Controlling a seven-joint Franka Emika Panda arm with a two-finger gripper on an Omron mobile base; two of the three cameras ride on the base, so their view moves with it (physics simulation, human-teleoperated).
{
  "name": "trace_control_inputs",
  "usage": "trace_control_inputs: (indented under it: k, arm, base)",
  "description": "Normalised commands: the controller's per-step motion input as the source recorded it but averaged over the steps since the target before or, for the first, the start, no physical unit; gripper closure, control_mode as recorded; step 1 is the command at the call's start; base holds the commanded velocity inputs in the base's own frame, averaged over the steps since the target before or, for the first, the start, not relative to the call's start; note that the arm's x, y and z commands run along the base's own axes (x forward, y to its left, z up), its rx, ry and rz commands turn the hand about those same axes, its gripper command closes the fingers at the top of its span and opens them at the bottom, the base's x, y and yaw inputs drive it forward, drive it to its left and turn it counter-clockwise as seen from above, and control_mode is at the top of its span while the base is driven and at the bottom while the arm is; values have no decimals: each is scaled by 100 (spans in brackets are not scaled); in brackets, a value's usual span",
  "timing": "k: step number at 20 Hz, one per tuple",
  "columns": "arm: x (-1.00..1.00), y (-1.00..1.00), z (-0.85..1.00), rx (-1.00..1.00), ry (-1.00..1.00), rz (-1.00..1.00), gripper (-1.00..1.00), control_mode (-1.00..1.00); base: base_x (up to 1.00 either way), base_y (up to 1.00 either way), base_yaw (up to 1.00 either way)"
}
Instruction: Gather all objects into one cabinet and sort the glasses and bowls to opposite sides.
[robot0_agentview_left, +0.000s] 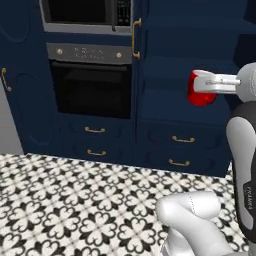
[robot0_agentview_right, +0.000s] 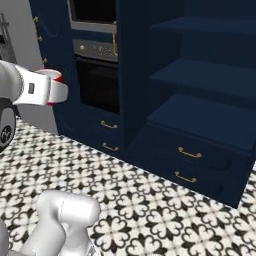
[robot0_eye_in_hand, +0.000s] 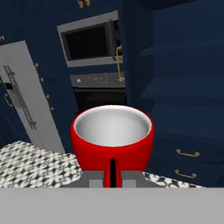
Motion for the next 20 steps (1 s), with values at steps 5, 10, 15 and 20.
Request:
trace_control_inputs:
  k: [5,10,15,20]
  arm:
    - [0,0,0,0,0,0,100,100]
    - [0,0,0,0,0,0,100,100]
    - [0,0,0,0,0,0,100,100]
    - [0,0,0,0,0,0,100,100]
  base:
    - [-4,7,70]
    - [26,2,76]
    - [66,18,80]
    - [82,8,80]
